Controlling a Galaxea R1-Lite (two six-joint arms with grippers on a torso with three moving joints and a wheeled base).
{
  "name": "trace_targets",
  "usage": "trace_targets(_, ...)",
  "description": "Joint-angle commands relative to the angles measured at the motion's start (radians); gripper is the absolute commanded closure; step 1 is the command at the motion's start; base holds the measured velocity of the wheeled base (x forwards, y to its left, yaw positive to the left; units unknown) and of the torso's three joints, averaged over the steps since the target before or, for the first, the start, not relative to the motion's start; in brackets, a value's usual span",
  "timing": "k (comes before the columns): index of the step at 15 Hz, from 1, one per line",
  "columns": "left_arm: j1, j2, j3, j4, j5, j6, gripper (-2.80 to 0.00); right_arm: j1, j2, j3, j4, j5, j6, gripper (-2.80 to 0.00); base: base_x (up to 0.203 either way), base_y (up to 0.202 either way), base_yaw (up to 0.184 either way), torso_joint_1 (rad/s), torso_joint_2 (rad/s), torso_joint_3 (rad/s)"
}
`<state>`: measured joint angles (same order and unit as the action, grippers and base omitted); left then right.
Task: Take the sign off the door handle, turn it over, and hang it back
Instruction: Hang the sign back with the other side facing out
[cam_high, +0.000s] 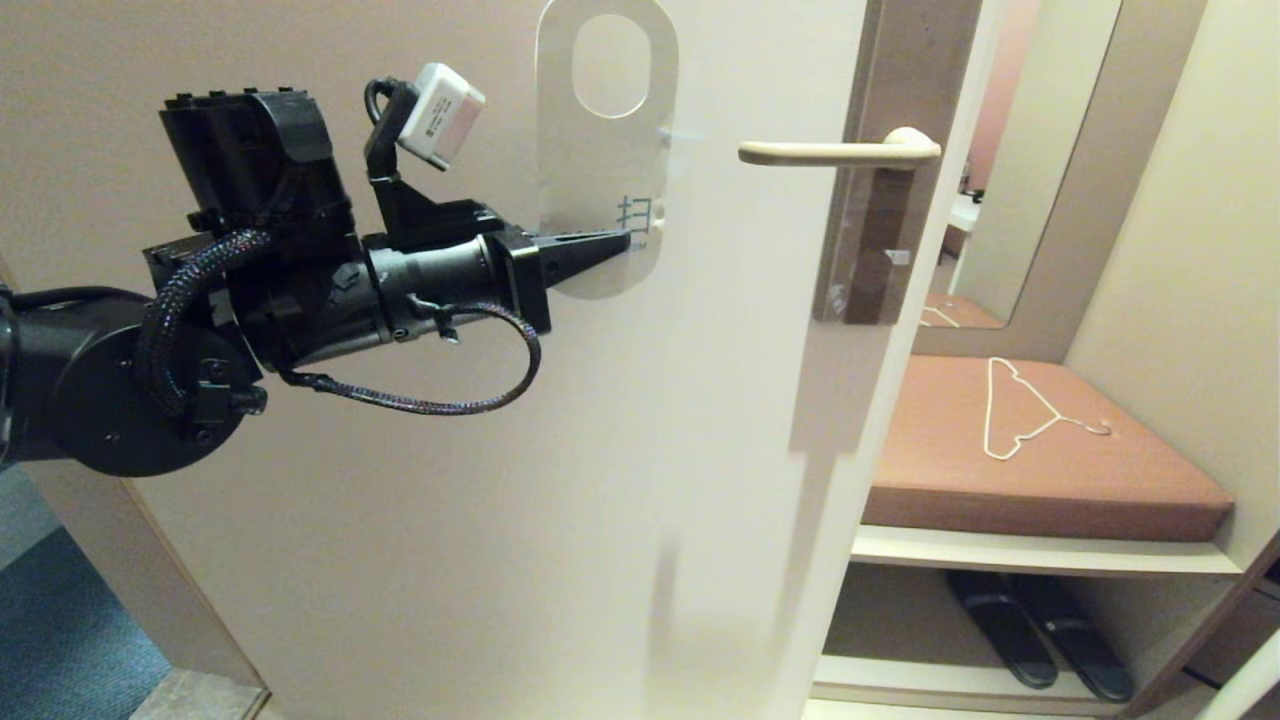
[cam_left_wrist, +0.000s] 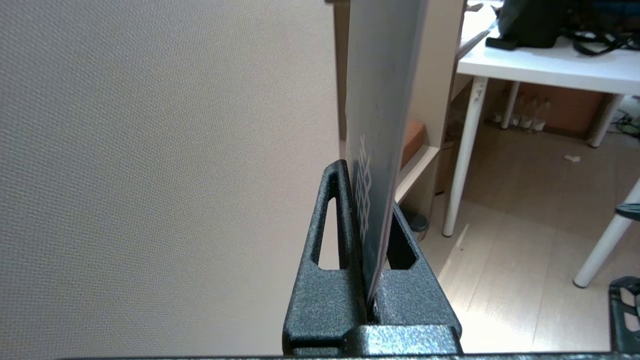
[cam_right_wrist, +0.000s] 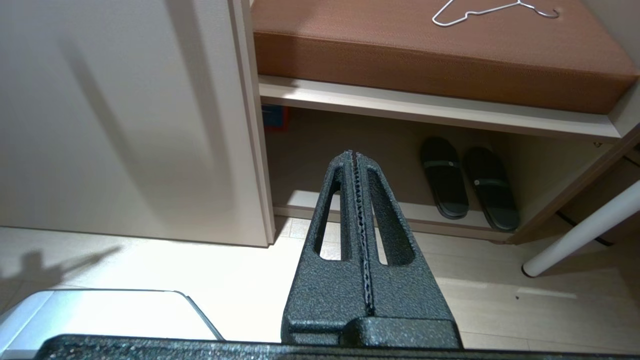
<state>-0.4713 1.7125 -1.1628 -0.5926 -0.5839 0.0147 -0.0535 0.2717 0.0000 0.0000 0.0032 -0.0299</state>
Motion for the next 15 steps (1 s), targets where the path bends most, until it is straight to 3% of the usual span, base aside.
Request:
trace_targets(1, -0.011, 0.020, -0.001, -0.004, 0.024, 0.014, 0.00, 0.000, 0.001, 0.000, 0.000, 0.000, -0.001, 0.00, 0.000, 0.000, 0.000, 0.000, 0.00, 0.000)
trace_targets(6, -0.038, 0.062, -0.028, -0.004, 0.050, 0.024, 0.00, 0.000, 0.001, 0.000, 0.000, 0.000, -0.001, 0.00, 0.000, 0.000, 0.000, 0.000, 0.00, 0.000)
trace_targets(9, -0.044, 0.095, -0.056, -0.006, 0.105, 0.025, 0.00, 0.000, 0.001, 0.000, 0.000, 0.000, -0.001, 0.00, 0.000, 0.000, 0.000, 0.000, 0.00, 0.000)
trace_targets(15, -0.057, 0.133, -0.095, -0.003, 0.111, 0.025, 0.00, 0.000, 0.001, 0.000, 0.000, 0.000, -0.001, 0.00, 0.000, 0.000, 0.000, 0.000, 0.00, 0.000)
